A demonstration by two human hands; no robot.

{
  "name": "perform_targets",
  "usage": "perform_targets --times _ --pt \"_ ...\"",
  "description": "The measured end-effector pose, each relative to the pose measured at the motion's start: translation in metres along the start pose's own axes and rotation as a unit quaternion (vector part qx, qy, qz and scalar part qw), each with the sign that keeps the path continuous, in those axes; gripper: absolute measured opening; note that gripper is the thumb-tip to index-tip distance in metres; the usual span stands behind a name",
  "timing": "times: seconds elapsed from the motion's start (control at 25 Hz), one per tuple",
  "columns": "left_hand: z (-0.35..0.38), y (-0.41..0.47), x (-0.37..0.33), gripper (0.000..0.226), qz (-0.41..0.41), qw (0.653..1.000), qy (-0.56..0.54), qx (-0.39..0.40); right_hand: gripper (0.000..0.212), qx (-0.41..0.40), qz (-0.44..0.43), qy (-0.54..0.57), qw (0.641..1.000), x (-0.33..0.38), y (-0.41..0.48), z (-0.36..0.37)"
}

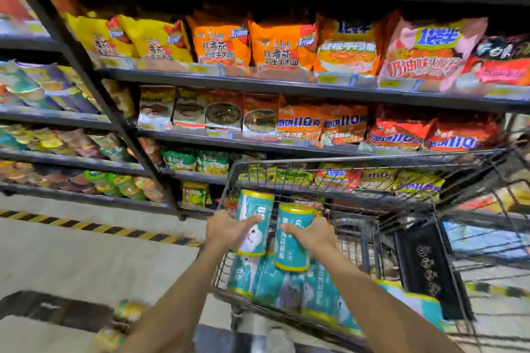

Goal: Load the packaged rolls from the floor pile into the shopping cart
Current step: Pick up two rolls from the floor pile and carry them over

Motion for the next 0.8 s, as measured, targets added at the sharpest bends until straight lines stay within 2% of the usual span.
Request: perform_targets --times 0.12,0.24,0.36,0.48,0.52,0.64,0.8 --pt "0.029 0.020 0.019 0.063 -0.029 0.999 0.041 0.011 0.061 0.031 0.066 -0.015 0.997 -0.033 0.022 0.029" --pt "0.062 0.026 0.039 0.064 -0.055 0.993 0.081 0.064 0.056 0.047 0.104 -0.045 0.992 -0.056 0.026 0.051" --pt "0.074 0.026 0.059 0.061 -0.103 0.982 0.113 0.113 0.053 0.048 0.122 -0.079 0.988 -0.063 0.021 0.058" --pt "0.080 0.023 0.070 0.076 -0.103 0.973 0.137 0.153 0.047 0.075 0.138 -0.112 0.981 -0.065 0.015 0.069" --pt "0.081 0.021 0.072 0.074 -0.100 0.973 0.135 0.160 0.047 0.075 0.140 -0.110 0.981 -0.066 0.011 0.072" --pt "0.080 0.019 0.069 0.054 -0.086 0.971 0.156 0.161 0.050 0.029 0.141 -0.113 0.983 -0.066 0.000 0.071" --pt "0.085 0.013 0.063 0.064 -0.059 0.965 0.209 0.149 0.043 -0.023 0.124 -0.168 0.978 -0.059 -0.018 0.067"
Point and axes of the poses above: each hand's wrist, its own y-axis towards the middle knuckle, its own z-axis out of the palm, x = y × z, the point moved 7 cm from there along y, towards the middle knuckle, and after that the axes turned 6 degrees about y, right-handed, at the moved point
